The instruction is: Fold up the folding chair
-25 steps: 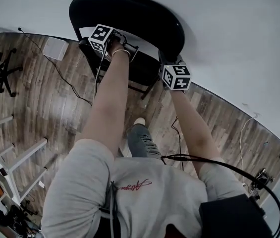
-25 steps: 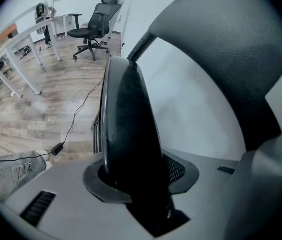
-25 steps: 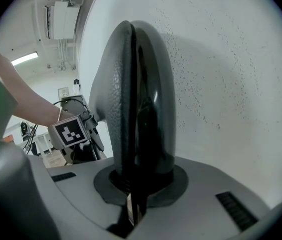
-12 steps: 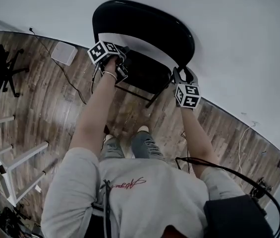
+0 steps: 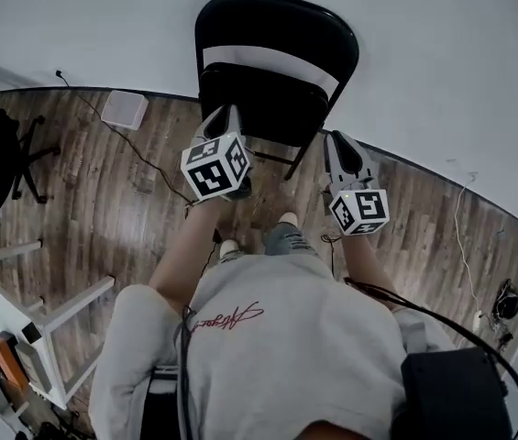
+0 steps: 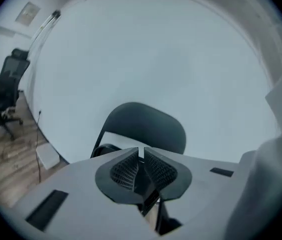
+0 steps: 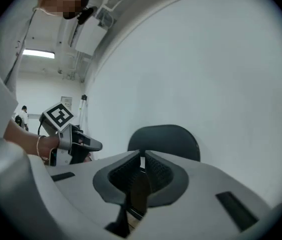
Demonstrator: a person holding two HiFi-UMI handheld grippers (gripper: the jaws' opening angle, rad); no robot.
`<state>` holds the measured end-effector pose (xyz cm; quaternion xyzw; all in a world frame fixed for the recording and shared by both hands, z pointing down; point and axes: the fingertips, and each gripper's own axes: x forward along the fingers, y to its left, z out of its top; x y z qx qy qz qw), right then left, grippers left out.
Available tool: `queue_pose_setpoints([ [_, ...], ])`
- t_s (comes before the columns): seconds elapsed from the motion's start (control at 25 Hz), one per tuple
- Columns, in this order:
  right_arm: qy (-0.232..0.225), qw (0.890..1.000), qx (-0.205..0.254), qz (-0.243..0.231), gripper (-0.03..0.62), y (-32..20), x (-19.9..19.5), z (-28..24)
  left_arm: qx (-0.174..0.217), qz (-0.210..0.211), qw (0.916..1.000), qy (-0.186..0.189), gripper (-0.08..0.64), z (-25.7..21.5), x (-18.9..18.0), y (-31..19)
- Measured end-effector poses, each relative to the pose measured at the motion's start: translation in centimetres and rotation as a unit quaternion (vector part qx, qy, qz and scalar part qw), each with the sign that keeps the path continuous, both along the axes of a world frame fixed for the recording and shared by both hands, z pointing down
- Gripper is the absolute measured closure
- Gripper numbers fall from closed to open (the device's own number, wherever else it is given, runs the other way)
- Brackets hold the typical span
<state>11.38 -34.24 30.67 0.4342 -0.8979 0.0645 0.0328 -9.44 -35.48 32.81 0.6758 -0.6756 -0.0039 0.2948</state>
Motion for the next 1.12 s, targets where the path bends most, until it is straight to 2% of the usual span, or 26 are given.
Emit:
queue_pose_setpoints([
  [0.08, 0.002, 0.999, 0.028, -0.027, 0.566, 4.3, -2.8, -3.0, 0.063, 0.037, 0.9959, -0.053, 0.515, -3.6, 1.1, 3.5],
  [0.2, -0.001, 0.997, 0.06, -0.039, 0.577, 9.5, -5.7, -5.8, 0.142, 0.086, 0.9798, -0.112, 0.532, -7.7, 2.4, 9.0],
  [0.32, -0.025, 0.996, 0.077, -0.034, 0.577, 13.1, -6.7, -8.0, 0.185, 0.109, 0.9686, -0.126, 0.54, -9.6, 3.3, 13.3],
  [0.48, -0.022, 0.994, 0.093, -0.055, 0.577, 16.9, -7.5, -9.4, 0.204, 0.128, 0.9649, -0.104, 0.543, -10.5, 4.2, 17.7],
  [0.64, -0.024, 0.991, 0.108, -0.076, 0.577, 19.2, -7.5, -10.5, 0.223, 0.127, 0.9606, -0.107, 0.543, -11.9, 4.8, 20.8],
  [0.96, -0.032, 0.988, 0.122, -0.084, 0.577, 22.3, -3.6, -12.8, 0.224, 0.103, 0.9648, -0.092, 0.543, -13.0, 8.4, 23.8],
  [1.12, -0.035, 0.988, 0.124, -0.089, 0.577, 23.6, -2.6, -13.1, 0.228, 0.096, 0.9646, -0.091, 0.543, -13.8, 9.0, 24.8],
])
